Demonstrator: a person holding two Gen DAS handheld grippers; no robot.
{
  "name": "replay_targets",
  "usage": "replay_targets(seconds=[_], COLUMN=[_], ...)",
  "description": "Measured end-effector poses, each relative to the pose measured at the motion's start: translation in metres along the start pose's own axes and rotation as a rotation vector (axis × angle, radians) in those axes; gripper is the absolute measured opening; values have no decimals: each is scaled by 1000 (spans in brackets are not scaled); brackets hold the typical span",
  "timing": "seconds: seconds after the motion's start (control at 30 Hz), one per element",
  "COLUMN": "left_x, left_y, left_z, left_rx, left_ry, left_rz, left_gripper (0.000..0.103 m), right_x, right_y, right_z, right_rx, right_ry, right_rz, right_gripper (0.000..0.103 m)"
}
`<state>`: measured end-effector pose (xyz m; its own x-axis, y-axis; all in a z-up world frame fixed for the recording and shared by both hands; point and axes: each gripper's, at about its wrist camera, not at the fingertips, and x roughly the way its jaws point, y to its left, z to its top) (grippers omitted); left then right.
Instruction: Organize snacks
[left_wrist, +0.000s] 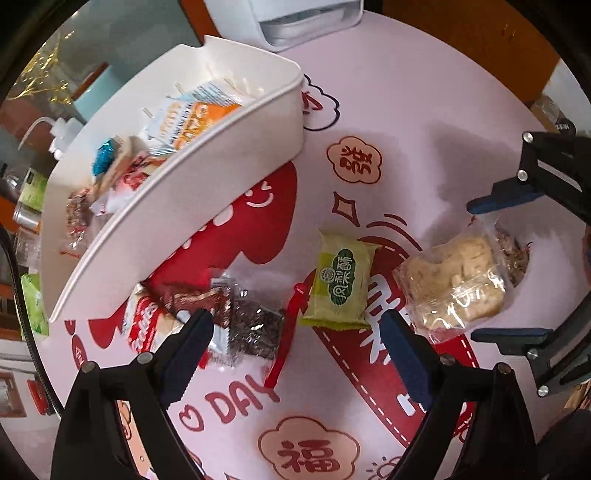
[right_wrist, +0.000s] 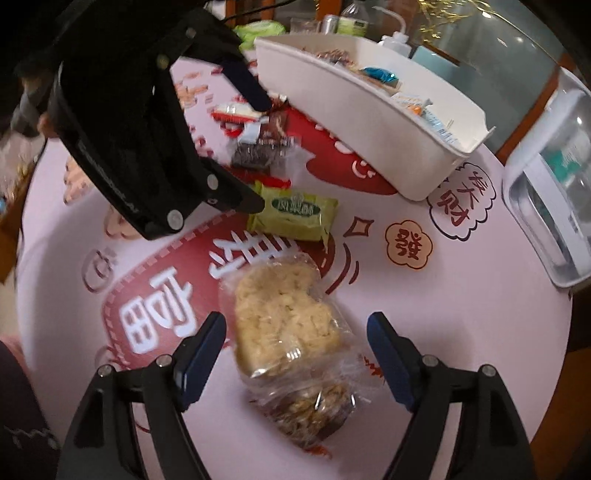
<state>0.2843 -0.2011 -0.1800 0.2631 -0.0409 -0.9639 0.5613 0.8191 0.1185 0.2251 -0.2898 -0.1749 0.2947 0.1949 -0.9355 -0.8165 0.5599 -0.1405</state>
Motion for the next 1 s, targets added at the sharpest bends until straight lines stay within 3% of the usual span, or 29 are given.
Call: replay_targets(seconds=[0.27,0.37,0.47,0.7,0.8,0.87,1.0], left_x=[16,19,23,36,44,51,51], left_y=[-8,-10,-10,-16,-21,-26,-25], left_z=[7,12,19,34,38,40,42], left_rx=[60,81,85,95,109,122,102], left_ry=[31,38,49,86,112,144,147], left_rz=[-25,-36,-51,-94,-107,-118,-161], left_gripper=[91,91,91,91,80,67,50], right_x=[16,20,19,10,5,1,-3], right_y=[3,6,5,12,15,19,26], right_z=[0,-5,-8,-25,-33,-38,-45], right_rx=[-47,-57,-29,46,95,130,185], right_ry=[20,14,0,-24,-35,-46,-56], right_rz=[24,37,70,75,99,114,132], right_gripper=[79,69,64,63,63,63,63])
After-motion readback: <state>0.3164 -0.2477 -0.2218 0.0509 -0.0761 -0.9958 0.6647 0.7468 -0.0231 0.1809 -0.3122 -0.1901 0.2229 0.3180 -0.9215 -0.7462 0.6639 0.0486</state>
